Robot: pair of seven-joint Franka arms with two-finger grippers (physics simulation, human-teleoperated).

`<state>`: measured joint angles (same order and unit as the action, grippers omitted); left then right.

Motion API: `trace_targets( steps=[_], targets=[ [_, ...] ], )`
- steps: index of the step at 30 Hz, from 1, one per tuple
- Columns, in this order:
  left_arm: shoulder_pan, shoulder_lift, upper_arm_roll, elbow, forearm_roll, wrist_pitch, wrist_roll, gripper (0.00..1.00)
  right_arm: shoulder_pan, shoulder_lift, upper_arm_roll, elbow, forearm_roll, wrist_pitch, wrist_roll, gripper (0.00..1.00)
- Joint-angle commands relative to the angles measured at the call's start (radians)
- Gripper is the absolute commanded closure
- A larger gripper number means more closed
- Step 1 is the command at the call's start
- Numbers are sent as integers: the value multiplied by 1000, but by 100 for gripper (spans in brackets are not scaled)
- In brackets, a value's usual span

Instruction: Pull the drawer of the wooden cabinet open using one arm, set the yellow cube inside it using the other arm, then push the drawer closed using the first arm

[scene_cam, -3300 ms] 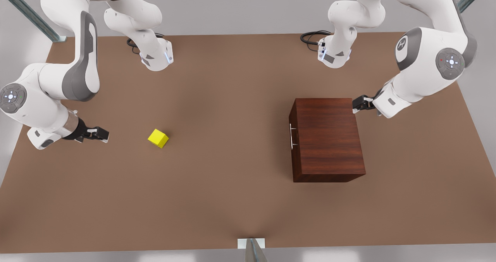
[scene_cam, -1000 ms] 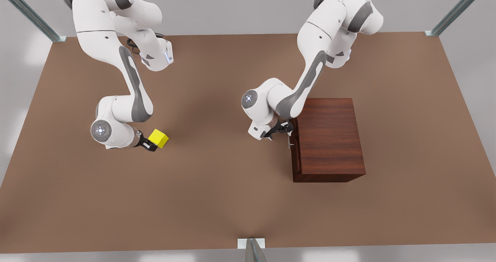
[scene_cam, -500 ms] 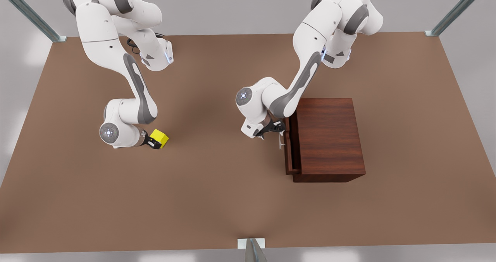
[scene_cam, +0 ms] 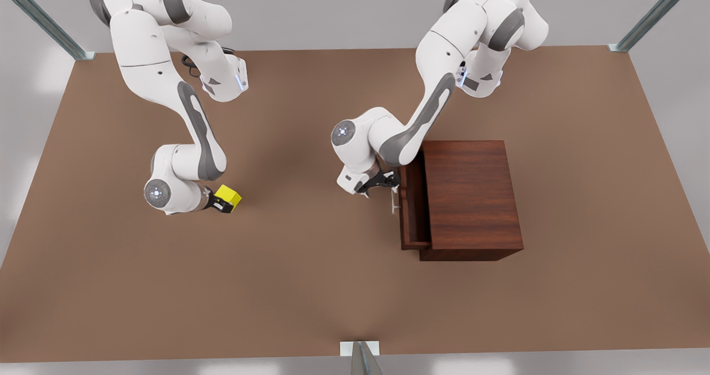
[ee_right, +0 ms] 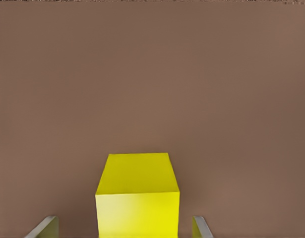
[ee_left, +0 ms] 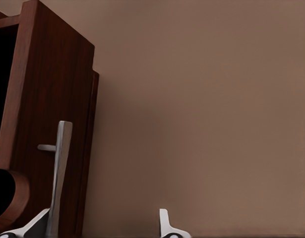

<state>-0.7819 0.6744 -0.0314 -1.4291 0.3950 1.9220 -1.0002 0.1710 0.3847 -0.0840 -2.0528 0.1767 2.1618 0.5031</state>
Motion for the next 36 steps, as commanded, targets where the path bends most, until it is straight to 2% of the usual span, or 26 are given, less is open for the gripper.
trace_targets(
  steps=[1, 5, 16, 23, 27, 29, 32, 34, 36],
  targets=[
    [0, -1, -5, 1, -1, 0, -9, 0, -10, -15, 0, -13, 3, 4, -87, 0],
    [-2, -1, -7, 7, -1, -1, 12, 0, -4, -72, 1, -122, 1, 138, -112, 0],
    [-8, 11, -27, 29, -4, 11, 2, 0, -1, -52, 20, -122, 0, 217, -110, 0],
    [-8, 14, -33, 44, -30, 12, -21, 0, 2, -52, 23, -190, 0, 294, -110, 0],
    [-8, 11, -74, 64, -31, -1, -81, 0, 2, -38, 35, -188, 0, 306, -101, 0],
    [-7, -2, -110, 159, -44, -221, -25, 0, 2, -27, 39, -190, 1, 322, -101, 0],
    [12, -84, -105, 205, -44, -498, 170, 0, 1, -21, 40, -190, 1, 322, -100, 0],
    [84, -154, -105, 205, -94, -557, 239, 0, -1, -13, 40, -190, 1, 322, -100, 0],
    [231, -239, -104, 200, -183, -635, 396, 0, -5, -3, 40, -190, 1, 323, -100, 0]
  ],
)
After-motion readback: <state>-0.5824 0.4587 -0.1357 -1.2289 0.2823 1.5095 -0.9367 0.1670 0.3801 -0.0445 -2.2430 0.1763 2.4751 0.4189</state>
